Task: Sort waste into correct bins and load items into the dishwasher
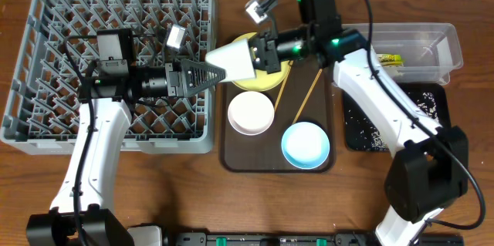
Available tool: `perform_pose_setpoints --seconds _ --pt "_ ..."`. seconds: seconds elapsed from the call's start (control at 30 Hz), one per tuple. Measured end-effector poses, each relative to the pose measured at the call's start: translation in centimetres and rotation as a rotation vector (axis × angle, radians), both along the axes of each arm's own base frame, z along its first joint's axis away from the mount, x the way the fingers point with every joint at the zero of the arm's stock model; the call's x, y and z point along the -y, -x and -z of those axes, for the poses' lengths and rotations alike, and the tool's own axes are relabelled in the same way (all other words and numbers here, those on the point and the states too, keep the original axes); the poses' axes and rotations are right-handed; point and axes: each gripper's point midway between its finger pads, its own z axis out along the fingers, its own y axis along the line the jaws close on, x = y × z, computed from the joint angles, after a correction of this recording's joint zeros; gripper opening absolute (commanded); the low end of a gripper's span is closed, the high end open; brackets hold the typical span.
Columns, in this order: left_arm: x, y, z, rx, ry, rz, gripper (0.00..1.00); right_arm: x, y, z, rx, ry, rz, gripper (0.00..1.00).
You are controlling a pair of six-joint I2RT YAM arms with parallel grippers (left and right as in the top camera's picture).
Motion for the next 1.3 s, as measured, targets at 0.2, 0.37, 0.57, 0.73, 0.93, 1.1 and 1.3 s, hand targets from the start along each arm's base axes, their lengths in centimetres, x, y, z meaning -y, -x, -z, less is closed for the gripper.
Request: perform_pose_setpoints --seconds 0.2,0.37,0.57,0.73,0.93,1.1,1.3 --pt "0.0 0.0 0.0 -0.002 -0.002 -0.001 0.90 -1.4 0.8 1.6 -0.057 0.013 -0.041 0.01" --pt "0.0 -0.1 0.2 -0.011 -0.006 -0.006 0.71 -1.4 1.1 1.5 -0.069 0.002 -0.058 0.01" --pt "0.0 0.0 0.1 -0.005 -0.001 -0.001 0.58 -1.2 1.3 1.1 -0.082 -0.015 -0.077 0.02" --pt "0.0 -0.1 0.2 -0.004 -0.005 -0.003 0.53 -1.2 1.3 1.3 -0.093 -0.005 -0.069 0.26" --pt "0.0 -0.2 0.2 0.001 -0.009 -0.006 0.52 -1.3 1.0 1.4 -0.080 0.003 -0.056 0.42" --pt "0.0 -0.4 0.1 0.035 -0.012 -0.007 0.48 -1.1 0.8 1.5 -0.080 0.005 -0.047 0.64" --pt "0.0 -0.5 0.0 0.043 -0.014 -0.008 0.47 0.8 -1.1 1.4 -0.088 0.001 0.009 0.73"
